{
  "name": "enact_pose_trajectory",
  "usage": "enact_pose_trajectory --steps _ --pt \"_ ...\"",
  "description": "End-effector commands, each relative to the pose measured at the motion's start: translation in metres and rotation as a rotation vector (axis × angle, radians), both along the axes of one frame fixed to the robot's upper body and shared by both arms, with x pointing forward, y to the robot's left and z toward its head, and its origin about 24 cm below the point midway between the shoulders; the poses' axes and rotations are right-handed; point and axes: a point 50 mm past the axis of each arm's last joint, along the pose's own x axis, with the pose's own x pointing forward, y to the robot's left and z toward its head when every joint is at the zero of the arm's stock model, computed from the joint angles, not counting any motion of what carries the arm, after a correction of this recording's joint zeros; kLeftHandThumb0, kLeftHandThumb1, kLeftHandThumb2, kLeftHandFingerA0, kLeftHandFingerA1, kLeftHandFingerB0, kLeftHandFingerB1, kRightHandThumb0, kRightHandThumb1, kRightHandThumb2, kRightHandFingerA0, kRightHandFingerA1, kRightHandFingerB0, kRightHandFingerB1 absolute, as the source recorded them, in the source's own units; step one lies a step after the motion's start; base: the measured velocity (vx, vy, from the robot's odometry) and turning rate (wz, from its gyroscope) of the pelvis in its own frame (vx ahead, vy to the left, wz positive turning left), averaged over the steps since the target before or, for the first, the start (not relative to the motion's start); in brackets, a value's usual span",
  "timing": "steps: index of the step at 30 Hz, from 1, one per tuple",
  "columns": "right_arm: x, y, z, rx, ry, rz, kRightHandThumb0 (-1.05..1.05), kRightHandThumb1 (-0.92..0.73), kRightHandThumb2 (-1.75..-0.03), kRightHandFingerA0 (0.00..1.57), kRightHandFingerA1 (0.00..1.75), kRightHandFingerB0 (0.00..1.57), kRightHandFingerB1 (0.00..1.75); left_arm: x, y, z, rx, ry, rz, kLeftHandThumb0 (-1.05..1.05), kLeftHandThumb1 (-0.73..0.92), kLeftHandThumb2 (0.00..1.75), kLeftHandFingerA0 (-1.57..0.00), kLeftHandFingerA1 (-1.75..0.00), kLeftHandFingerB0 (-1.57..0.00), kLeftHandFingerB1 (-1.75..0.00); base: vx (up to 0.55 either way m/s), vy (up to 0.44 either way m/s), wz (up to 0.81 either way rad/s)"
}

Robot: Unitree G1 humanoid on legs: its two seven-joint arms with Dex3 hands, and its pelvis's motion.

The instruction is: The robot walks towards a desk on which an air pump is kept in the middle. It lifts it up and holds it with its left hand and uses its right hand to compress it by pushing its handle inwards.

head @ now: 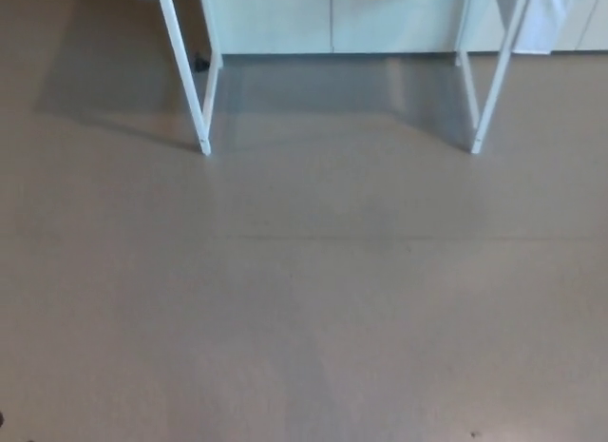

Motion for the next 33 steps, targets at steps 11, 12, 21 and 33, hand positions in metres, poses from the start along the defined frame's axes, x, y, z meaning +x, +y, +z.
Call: enact_pose_trajectory --steps 11,12,21,33 --pt "0.004 -0.001 0.001 0.000 -0.018 -0.017 -0.17 -0.61 -0.62 0.54 0.48 0.39 0.41 0.004 0.006 0.005 0.014 -0.010 0.013 -0.02 0.45 0.88 -0.27 -0.55 -0.23 -0.51 0.41 0.157 -0.18" --pt "0.004 -0.001 0.000 0.003 -0.018 -0.022 -0.17 -0.61 -0.62 0.54 0.48 0.39 0.41 0.004 0.006 0.005 0.014 -0.010 0.015 -0.02 0.45 0.88 -0.27 -0.55 -0.23 -0.51 0.39 0.202 0.14" --pt "-0.002 0.001 -0.002 -0.008 0.001 -0.008 -0.18 -0.62 -0.62 0.54 0.48 0.41 0.42 -0.005 0.008 0.003 0.022 0.009 0.013 -0.06 0.67 0.58 -0.38 -0.41 -0.34 -0.33 0.38 0.061 0.12" --pt "-0.028 0.003 -0.012 0.011 0.047 -0.010 -0.19 -0.62 -0.63 0.53 0.49 0.40 0.43 -0.028 0.010 -0.003 0.018 0.049 -0.026 -0.05 0.49 0.91 -0.22 -0.54 -0.17 -0.49 0.49 -0.081 0.12"
